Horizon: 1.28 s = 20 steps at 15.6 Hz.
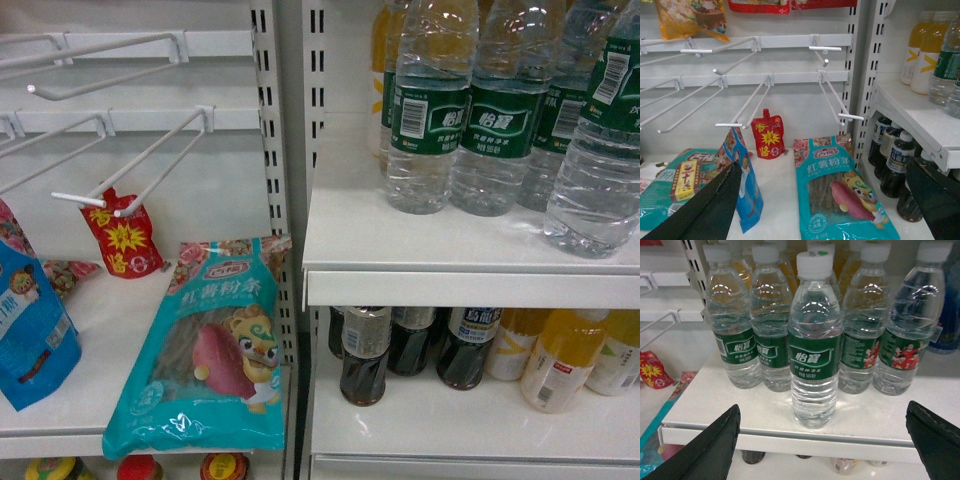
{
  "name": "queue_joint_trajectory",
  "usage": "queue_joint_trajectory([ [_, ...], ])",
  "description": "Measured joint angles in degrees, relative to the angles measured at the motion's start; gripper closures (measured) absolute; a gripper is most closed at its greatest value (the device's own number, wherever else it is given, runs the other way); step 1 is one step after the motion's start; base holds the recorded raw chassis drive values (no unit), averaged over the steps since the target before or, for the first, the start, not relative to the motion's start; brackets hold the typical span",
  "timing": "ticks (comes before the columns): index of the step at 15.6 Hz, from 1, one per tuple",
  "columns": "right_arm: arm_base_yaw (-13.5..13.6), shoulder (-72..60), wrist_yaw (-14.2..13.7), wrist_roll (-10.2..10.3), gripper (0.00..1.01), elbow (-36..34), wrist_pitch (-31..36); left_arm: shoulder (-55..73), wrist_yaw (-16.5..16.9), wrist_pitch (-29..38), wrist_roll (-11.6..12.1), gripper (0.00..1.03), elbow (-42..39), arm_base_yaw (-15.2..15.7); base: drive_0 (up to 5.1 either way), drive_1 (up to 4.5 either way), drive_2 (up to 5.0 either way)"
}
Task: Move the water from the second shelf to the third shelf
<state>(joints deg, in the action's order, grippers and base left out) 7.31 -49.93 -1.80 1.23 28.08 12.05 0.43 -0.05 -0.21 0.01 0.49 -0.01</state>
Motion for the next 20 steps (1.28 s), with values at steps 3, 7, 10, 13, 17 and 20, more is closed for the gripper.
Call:
queue_joint_trajectory([
  [3,-0.28,12.22,-0.02,-0.83,0.04,-5.11,-3.06,0.00,0.00,0.00,0.00,0.05,0.00,0.00,0.0,0.00,0.0],
  [7,-7.76,18.43,1.16,-0.90,0.61,-17.99,8.92,0.00,-0.02,0.00,0.00,0.05,0.00,0.00,0.0,0.00,0.0],
  [10,-7.32,23.41,1.79,-0.90,1.00,-21.51,7.80,0.00,0.00,0.00,-0.02,0.05,0.00,0.00,0.0,0.00,0.0],
  [13,-7.32,28.11,1.79,-1.09,0.99,-23.93,5.73,0.00,0.00,0.00,0.00,0.05,0.00,0.00,0.0,0.00,0.0],
  [17,-7.32,33.29,1.79,-1.09,0.99,-25.62,2.40,0.00,0.00,0.00,-0.02,0.05,0.00,0.00,0.0,0.00,0.0],
  [20,-7.32,36.37,1.79,-1.11,0.99,-27.39,1.49,0.00,0.02,0.00,0.00,0.05,0.00,0.00,0.0,0.00,0.0],
])
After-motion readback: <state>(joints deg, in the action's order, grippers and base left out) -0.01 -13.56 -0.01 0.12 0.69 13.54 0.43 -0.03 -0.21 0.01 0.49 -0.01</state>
